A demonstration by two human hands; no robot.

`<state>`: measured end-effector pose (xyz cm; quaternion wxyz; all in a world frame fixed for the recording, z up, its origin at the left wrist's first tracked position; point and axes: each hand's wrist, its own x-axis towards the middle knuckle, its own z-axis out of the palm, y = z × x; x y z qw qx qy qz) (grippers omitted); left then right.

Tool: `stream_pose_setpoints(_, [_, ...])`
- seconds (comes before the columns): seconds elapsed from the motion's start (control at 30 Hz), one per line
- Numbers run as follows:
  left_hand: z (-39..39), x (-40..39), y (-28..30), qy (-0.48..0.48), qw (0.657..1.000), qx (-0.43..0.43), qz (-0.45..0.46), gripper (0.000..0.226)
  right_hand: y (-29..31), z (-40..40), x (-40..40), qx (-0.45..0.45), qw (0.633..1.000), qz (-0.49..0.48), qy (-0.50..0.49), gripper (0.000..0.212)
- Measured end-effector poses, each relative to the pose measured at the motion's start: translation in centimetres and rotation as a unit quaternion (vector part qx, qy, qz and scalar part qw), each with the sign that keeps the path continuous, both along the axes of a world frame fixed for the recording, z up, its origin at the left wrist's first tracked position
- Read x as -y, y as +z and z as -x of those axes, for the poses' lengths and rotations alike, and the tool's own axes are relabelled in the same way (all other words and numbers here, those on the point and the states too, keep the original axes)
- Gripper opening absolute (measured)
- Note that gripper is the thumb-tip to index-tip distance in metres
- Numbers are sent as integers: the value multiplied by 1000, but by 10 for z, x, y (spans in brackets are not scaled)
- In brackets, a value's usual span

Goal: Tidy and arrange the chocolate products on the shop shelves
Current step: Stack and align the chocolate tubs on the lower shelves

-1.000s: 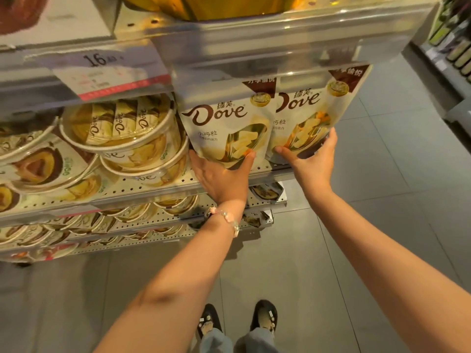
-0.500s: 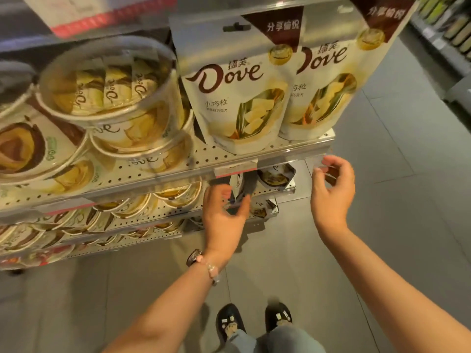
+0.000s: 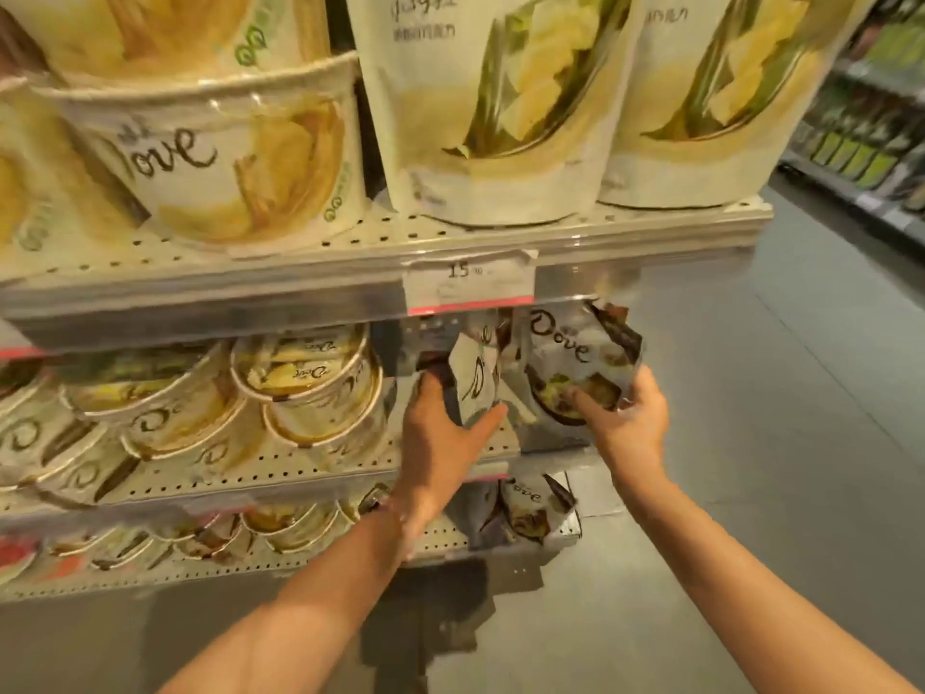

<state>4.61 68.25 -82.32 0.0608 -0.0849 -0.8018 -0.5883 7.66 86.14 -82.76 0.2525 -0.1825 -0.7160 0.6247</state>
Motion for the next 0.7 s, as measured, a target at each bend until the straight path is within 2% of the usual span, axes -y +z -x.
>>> stream_pose_setpoints(0.03, [0, -2, -9, 7, 1000, -25, -6, 44, -10, 5, -1, -12, 1000, -7, -2, 44])
stream_pose_setpoints(0.1, [2, -6, -25, 25, 998, -52, -1, 45, -26, 12, -3, -31, 999, -13, -7, 46])
stream_pose_setpoints(0.33, [18, -4, -46, 40, 995, -91, -31, 39, -56, 24, -16, -63, 996, -59, 11, 32])
stream_pose_setpoints(0.57, [32, 27, -35, 0, 999, 21, -37, 38, -41, 20, -49, -9, 995, -26, 98, 28])
stream_pose_setpoints(0.7, [43, 35, -35, -24, 993, 66, -92, 40, -34, 27, -69, 19, 987, -4, 162, 29])
